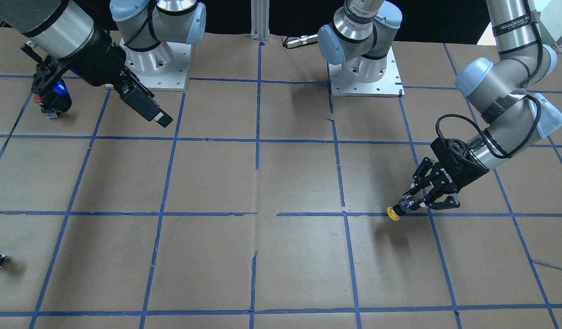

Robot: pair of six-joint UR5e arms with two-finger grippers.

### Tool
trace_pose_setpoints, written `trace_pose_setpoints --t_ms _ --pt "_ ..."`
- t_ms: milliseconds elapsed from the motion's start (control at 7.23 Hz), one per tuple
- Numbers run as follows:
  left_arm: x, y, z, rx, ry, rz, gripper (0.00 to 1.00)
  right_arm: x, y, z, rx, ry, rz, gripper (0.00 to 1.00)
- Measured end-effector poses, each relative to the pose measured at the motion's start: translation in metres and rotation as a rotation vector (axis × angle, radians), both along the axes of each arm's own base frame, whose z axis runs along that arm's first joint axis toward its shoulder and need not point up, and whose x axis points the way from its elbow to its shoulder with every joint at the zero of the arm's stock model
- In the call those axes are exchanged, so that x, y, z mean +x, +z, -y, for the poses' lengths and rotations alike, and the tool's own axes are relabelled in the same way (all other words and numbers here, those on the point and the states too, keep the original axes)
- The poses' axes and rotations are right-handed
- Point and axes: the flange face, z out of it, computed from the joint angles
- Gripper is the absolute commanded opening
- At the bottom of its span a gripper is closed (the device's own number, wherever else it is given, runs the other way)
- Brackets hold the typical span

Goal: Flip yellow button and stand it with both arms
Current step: 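Raise the button with the left gripper while the right gripper moves to meet it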

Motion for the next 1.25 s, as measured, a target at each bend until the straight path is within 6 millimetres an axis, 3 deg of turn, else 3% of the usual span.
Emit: trace_pose_setpoints --t_ms 277,553,830,1245 --pt "-0.027 -0.007 -0.003 0.036 0.054 -0.300 0.01 -0.003 0.002 0.006 0.071 -0.168 0.187 1.00" --pt "-0.060 -0.028 -0.019 0.060 0.115 -0.557 0.01 0.001 -0.011 0.015 0.131 -0.225 0.310 1.00" --pt "-0.119 -0.029 -0.029 0.031 0.132 -0.805 0.01 0.005 -0.028 0.027 0.175 -0.243 0.403 1.00" --pt "-0.206 -0.003 -0.033 -0.022 0.073 -1.066 0.02 0.006 -0.050 0.039 0.226 -0.252 0.429 1.00"
